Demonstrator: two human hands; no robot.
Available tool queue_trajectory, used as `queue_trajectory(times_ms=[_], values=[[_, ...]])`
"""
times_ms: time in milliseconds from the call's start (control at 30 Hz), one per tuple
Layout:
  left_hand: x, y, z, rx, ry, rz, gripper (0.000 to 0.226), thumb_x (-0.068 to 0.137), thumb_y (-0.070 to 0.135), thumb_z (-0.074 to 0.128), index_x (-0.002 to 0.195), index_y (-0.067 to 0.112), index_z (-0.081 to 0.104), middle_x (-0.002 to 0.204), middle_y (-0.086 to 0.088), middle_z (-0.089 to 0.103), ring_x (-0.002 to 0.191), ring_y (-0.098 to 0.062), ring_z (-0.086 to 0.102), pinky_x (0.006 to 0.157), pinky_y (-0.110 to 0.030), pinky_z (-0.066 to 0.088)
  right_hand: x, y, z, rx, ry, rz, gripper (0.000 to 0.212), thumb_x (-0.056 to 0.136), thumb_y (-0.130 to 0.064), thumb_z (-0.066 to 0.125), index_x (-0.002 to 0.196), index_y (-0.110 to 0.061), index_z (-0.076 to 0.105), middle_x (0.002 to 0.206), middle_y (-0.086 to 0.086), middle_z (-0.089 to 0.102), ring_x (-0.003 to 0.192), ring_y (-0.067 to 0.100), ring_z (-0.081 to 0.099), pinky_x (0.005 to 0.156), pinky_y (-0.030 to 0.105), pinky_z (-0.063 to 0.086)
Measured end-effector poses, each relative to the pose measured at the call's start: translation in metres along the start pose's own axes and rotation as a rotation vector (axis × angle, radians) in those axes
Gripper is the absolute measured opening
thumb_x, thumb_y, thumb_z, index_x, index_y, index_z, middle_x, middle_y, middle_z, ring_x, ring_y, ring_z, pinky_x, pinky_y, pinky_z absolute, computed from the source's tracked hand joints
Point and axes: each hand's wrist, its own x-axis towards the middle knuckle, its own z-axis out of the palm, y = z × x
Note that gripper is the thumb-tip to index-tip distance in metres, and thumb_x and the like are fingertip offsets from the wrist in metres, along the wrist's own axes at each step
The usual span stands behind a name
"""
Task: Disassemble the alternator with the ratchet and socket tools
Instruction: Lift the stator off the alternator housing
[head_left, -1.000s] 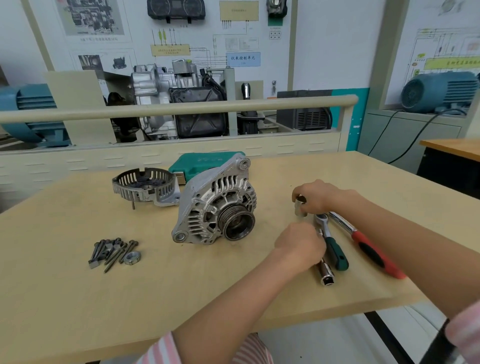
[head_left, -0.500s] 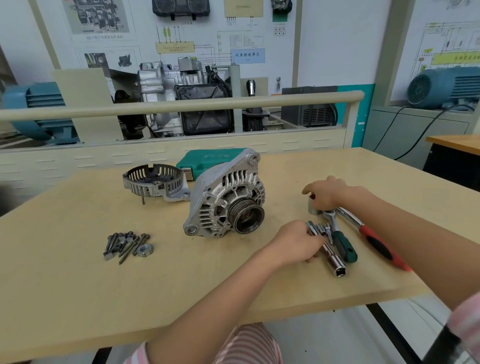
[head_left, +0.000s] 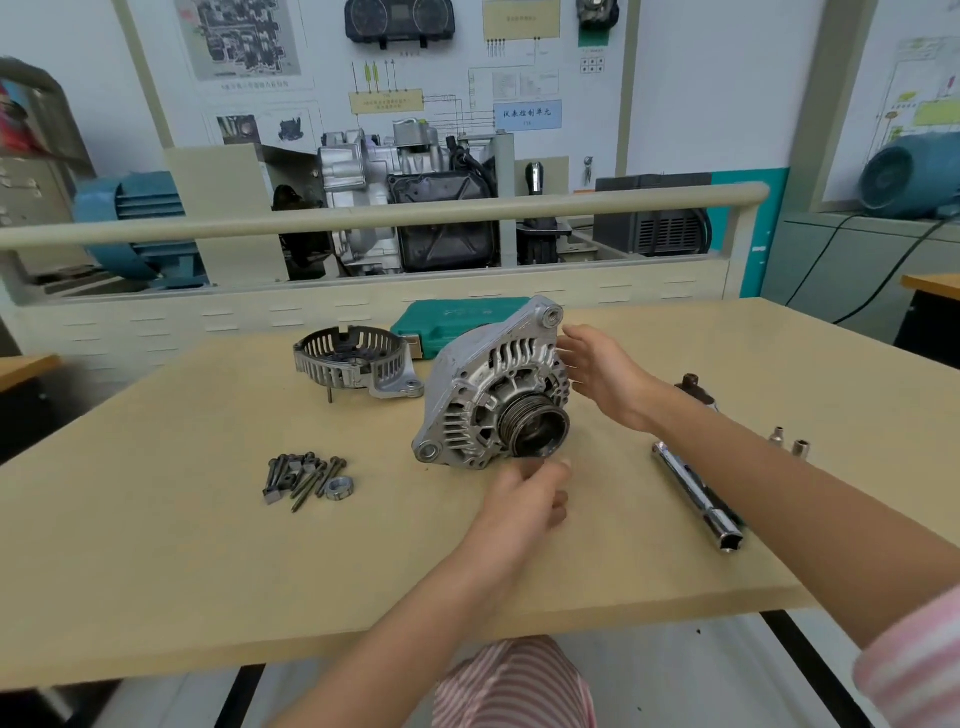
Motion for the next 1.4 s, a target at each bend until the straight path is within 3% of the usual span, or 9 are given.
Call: queue_trajectory(times_ms=[167,267,367,533,767,867,1000,1300,1400], values=[[-0.002,0.006,-0.009,-0.426,0.034,-0.109,0.034,0.091,0.019,0.057,0.118,0.003,0.046,0.12,-0.014,0.05,0.102,-0.02,0.059,0.088,-0.029,0.048,0.001,0.008,0.03,0.086,0.057,-0.057,0.045,0.096,-0.04,0.027,0.105,-0.017,0.064,0.107,0.007,0.068,0.106,0.023,0.06,0.099,0.04,0.042],[0.001,0.007,-0.017,-0.413,0.05,-0.107,0.019,0.092,0.018,0.054,0.105,0.005,0.052,0.115,-0.012,0.053,0.095,-0.019,0.06,0.08,-0.028,0.05,-0.004,0.008,0.034,0.019,0.132,-0.027,0.048,0.096,-0.046,0.023,0.117,-0.018,0.057,0.115,0.005,0.062,0.105,0.02,0.055,0.082,0.031,0.043],[0.005,0.005,-0.037,-0.368,0.103,-0.101,0.014,0.093,0.019,0.051,0.097,0.006,0.054,0.108,-0.013,0.058,0.093,-0.021,0.061,0.073,-0.026,0.05,-0.01,0.01,0.036,-0.17,0.27,-0.033,0.053,0.095,-0.049,0.024,0.127,-0.014,0.048,0.129,0.01,0.049,0.112,0.023,0.047,0.094,0.037,0.038],[0.026,0.008,-0.083,-0.111,0.208,-0.001,0.033,0.098,0.025,0.043,0.122,0.003,0.049,0.114,-0.016,0.062,0.098,-0.021,0.063,0.085,-0.03,0.05,-0.024,0.02,0.031,-0.275,0.496,-0.032,0.064,0.091,-0.055,0.034,0.133,-0.006,0.034,0.135,0.013,0.035,0.105,0.024,0.044,0.089,0.035,0.036],[0.055,0.018,-0.105,-0.073,0.201,0.092,0.053,0.096,0.045,0.043,0.143,0.03,0.024,0.114,-0.009,0.06,0.098,-0.024,0.063,0.091,-0.039,0.049,-0.016,0.028,0.026,-0.173,0.495,0.043,0.063,0.088,-0.058,0.043,0.122,-0.005,0.043,0.13,0.014,0.044,0.106,0.027,0.05,0.078,0.032,0.034],[0.061,0.022,-0.105,-0.066,0.152,0.077,0.041,0.098,0.037,0.042,0.137,0.031,0.034,0.104,-0.009,0.06,0.084,-0.02,0.058,0.077,-0.032,0.051,-0.012,0.032,0.023,-0.028,0.475,0.152,0.067,0.085,-0.061,0.046,0.124,-0.007,0.043,0.116,0.01,0.049,0.102,0.026,0.053,0.078,0.033,0.038],[0.067,0.02,-0.109,-0.084,0.123,0.096,0.034,0.098,0.031,0.041,0.129,0.021,0.047,0.088,-0.004,0.055,0.067,-0.014,0.052,0.057,-0.025,0.042,-0.009,0.035,0.029,0.06,0.324,0.114,0.044,0.088,-0.058,0.045,0.081,-0.016,0.055,0.066,-0.001,0.055,0.063,0.016,0.048,0.055,0.028,0.035],[0.071,0.016,-0.117,-0.042,0.046,0.044,0.049,0.091,0.06,0.037,0.087,0.014,0.054,0.065,-0.004,0.05,0.048,-0.011,0.042,0.049,-0.025,0.032,-0.007,0.048,0.034,0.281,0.349,-0.103,0.027,0.094,-0.033,0.051,0.074,-0.017,0.06,0.05,-0.014,0.061,0.044,-0.005,0.055,0.038,0.011,0.039],[0.072,0.014,-0.118,-0.043,0.075,0.05,0.047,0.093,0.054,0.04,0.108,0.013,0.056,0.084,-0.01,0.057,0.064,-0.017,0.056,0.056,-0.028,0.048,-0.006,0.05,0.032,0.29,0.311,-0.105,0.025,0.094,-0.032,0.05,0.079,-0.017,0.06,0.051,-0.014,0.062,0.045,-0.004,0.057,0.038,0.012,0.04]])
